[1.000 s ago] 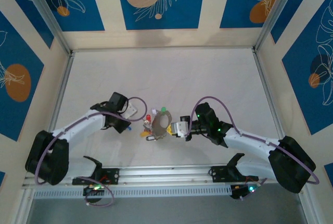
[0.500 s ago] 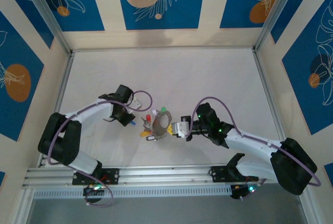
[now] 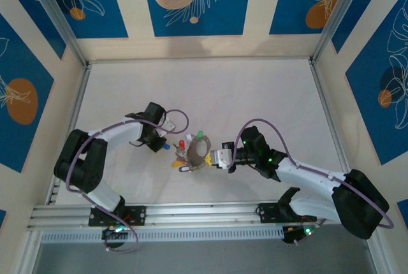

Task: Put the keys on the keyring

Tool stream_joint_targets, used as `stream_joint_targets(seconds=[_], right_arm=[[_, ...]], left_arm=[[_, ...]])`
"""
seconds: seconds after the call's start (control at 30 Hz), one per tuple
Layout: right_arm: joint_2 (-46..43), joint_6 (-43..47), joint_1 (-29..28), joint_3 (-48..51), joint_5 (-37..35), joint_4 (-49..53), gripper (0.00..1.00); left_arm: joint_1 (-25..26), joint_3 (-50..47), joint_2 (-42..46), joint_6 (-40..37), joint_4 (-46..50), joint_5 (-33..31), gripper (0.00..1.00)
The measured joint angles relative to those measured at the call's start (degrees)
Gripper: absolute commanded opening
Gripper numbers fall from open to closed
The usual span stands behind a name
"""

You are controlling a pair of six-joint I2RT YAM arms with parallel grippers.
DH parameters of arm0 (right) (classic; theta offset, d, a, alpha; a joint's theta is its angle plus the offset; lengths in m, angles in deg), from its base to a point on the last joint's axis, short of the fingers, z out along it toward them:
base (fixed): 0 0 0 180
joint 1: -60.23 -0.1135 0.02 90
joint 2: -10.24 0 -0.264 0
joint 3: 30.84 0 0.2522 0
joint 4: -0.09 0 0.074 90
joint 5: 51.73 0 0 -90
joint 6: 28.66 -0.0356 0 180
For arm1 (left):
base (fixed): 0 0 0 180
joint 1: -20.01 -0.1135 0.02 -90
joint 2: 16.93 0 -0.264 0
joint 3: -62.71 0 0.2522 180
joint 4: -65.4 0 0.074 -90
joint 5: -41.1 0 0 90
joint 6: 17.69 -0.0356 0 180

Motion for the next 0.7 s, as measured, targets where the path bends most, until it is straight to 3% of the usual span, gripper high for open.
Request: stream_joint_targets(seconds=[0.27, 0.4, 0.57, 0.7], right_arm=[[0.0, 0.0, 0.0, 0.0, 0.0, 0.0, 0.00], [0.0, 0.0, 0.0, 0.0, 0.0, 0.0, 0.00], [0.0, 0.0, 0.1, 0.0, 0.0, 0.0, 0.00], [0.0, 0.0, 0.1, 0.0, 0.0, 0.0, 0.00]], left_arm=[[-0.8, -0.5, 6.4, 0.4, 0.5, 0.0, 0.33], [-1.0, -2.2, 16.5, 0.7, -2.1, 1.5, 0.38], [0.3, -12.3, 33.5, -2.0, -19.2, 15.0, 0.41], [4.4, -16.1, 34.5, -5.4, -29.3, 25.1, 0.41]])
